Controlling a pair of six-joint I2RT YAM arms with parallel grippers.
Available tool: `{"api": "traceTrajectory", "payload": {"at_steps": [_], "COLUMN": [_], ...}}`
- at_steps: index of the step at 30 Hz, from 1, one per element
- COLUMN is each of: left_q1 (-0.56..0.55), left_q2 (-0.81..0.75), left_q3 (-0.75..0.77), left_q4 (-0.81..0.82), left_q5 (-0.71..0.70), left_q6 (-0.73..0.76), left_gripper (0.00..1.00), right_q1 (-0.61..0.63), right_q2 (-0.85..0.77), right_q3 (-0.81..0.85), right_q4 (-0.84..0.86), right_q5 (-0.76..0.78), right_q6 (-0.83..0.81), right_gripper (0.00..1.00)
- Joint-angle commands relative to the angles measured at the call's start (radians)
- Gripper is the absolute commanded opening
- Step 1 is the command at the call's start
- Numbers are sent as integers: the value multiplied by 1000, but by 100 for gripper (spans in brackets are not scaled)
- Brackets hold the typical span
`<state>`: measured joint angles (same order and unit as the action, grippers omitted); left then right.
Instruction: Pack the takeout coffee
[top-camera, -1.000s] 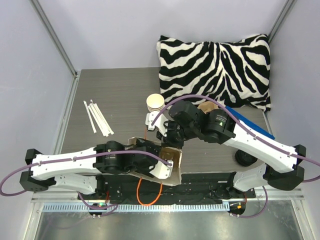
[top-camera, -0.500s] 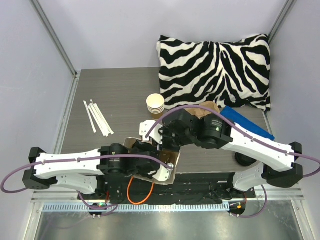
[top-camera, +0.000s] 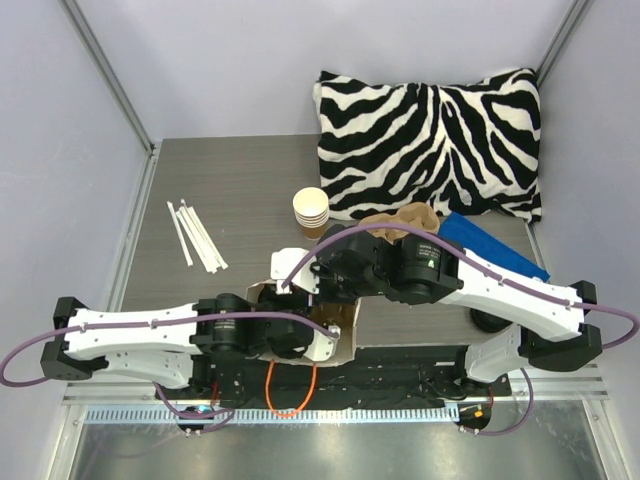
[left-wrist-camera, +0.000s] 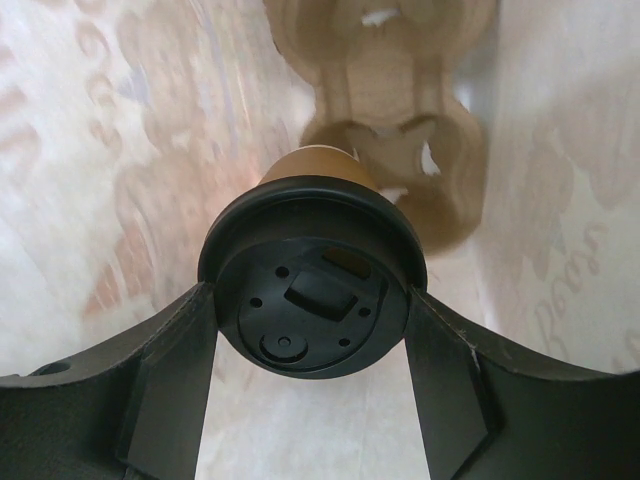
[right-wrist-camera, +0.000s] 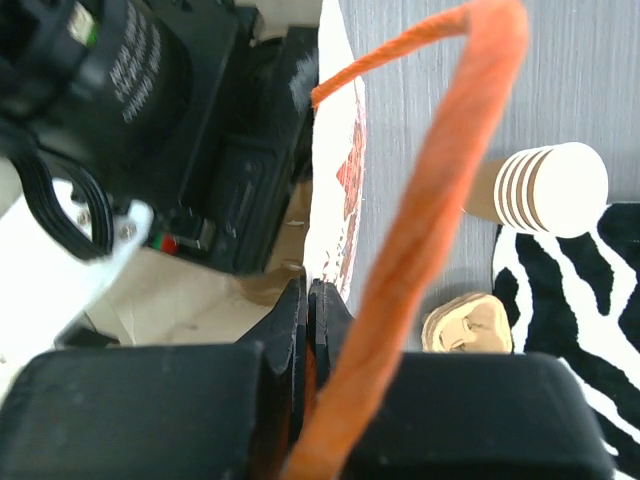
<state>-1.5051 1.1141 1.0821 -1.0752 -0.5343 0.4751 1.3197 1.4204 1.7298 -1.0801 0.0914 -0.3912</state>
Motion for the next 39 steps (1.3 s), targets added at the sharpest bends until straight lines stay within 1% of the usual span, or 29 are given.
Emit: {"api": "traceTrajectory", "payload": {"at_steps": [1, 5, 7, 9, 15, 18, 22, 26, 29, 30, 34, 39], "left_q1": [0, 6, 17, 20, 55, 65, 95, 111, 114, 115, 129, 146], "left_q2": [-50, -33, -31, -28, -43, -50, -59, -69, -103, -115, -212, -243], "left_q3": [-36, -86, -80, -79, -59, -71, -94, -126, -148, -166, -220, -257], "left_q4": [49, 83, 64, 69, 153, 188, 198, 216, 248, 282, 369, 408], "left_q5": [-36, -72, -50, -68, -107, -119, -89, -118, -124, -128, -112, -102], "left_q6": [17, 28, 0, -9, -20, -6, 11, 31, 48, 54, 92, 102], "left_gripper": [0, 0, 0, 0, 0, 0, 0, 0, 0, 0, 0, 0], "right_q1": [7, 9, 10, 13, 15, 13, 13, 15, 13, 13, 13, 13], "right_q2": [-34, -38, -17, -3, -1, 5, 12, 15, 17, 15, 11, 6], "right_q3": [14, -6, 10, 17, 10, 22, 39, 48, 51, 51, 50, 50], "right_q4": [29, 46, 31, 26, 32, 29, 19, 13, 8, 8, 3, -7], "right_q5": [45, 67, 71, 65, 54, 54, 36, 27, 24, 21, -1, -5], "right_q6": [-8, -1, -6, 6, 20, 17, 17, 15, 9, 8, 8, 0], "right_gripper": [1, 1, 1, 1, 1, 1, 1, 1, 1, 1, 1, 1]}}
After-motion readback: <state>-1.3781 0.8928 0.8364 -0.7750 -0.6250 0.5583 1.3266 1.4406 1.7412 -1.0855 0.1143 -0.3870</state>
